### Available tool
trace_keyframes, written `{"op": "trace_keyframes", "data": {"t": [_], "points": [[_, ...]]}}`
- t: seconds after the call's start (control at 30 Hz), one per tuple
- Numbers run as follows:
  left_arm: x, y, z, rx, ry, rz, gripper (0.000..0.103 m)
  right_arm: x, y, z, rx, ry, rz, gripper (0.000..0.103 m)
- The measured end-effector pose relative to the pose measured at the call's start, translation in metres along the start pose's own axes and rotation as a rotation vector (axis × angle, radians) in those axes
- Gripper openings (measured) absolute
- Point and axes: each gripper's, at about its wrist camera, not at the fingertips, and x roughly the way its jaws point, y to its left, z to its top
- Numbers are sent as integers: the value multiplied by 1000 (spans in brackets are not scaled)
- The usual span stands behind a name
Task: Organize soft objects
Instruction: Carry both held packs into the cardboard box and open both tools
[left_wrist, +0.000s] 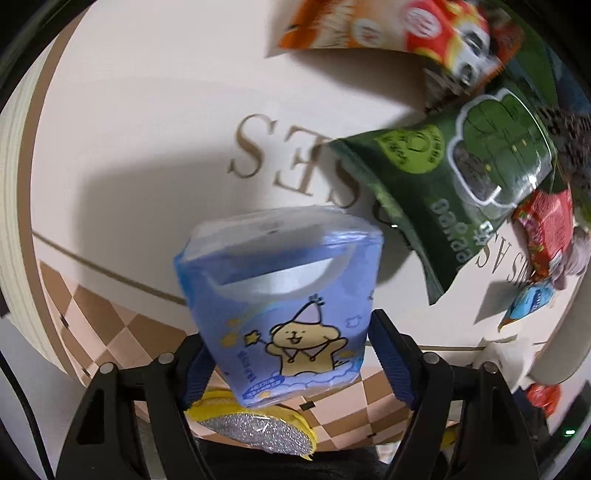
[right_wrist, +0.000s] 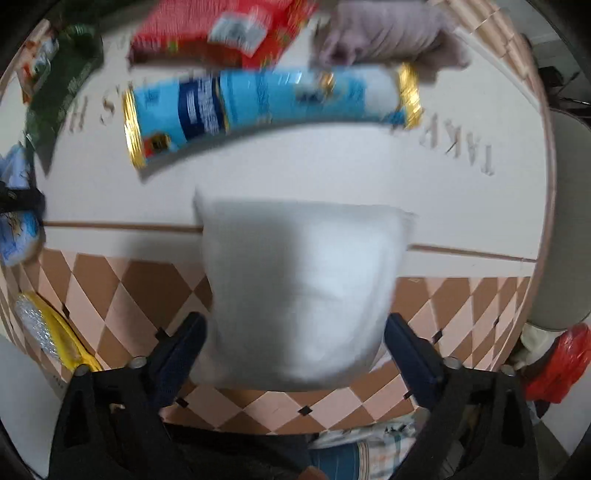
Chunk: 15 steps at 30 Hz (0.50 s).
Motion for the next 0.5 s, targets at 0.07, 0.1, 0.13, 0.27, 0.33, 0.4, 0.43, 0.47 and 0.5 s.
{"op": "trace_keyframes", "data": {"t": [0.07,0.1,0.13,0.27,0.33,0.4,0.43,0.47,0.5], "points": [[1,-12,-4,59,-24,51,76,-4,-9,-7,65,-4,64,103],[3,-16,-6,84,-34,79,75,-2,-16,-10,103,6,96,103],[4,-21,-10,110,-52,107,73,0,-20,-13,124,12,113,103],[2,-29,-23,141,-99,123,53,19,-42,-13,179,37,137,103],[1,-33,-31,161,-119,131,47,32,-39,-11,211,34,144,103],[-1,-34,-39,177,-137,132,41,38,-32,-18,219,30,125,95],[-3,-35,-46,183,-141,127,40,38,-14,-18,217,21,96,87],[-3,-40,-50,186,-143,121,39,38,-10,-21,212,-4,83,83],[-4,-41,-55,188,-147,113,38,32,-6,-24,216,-16,83,80]]}}
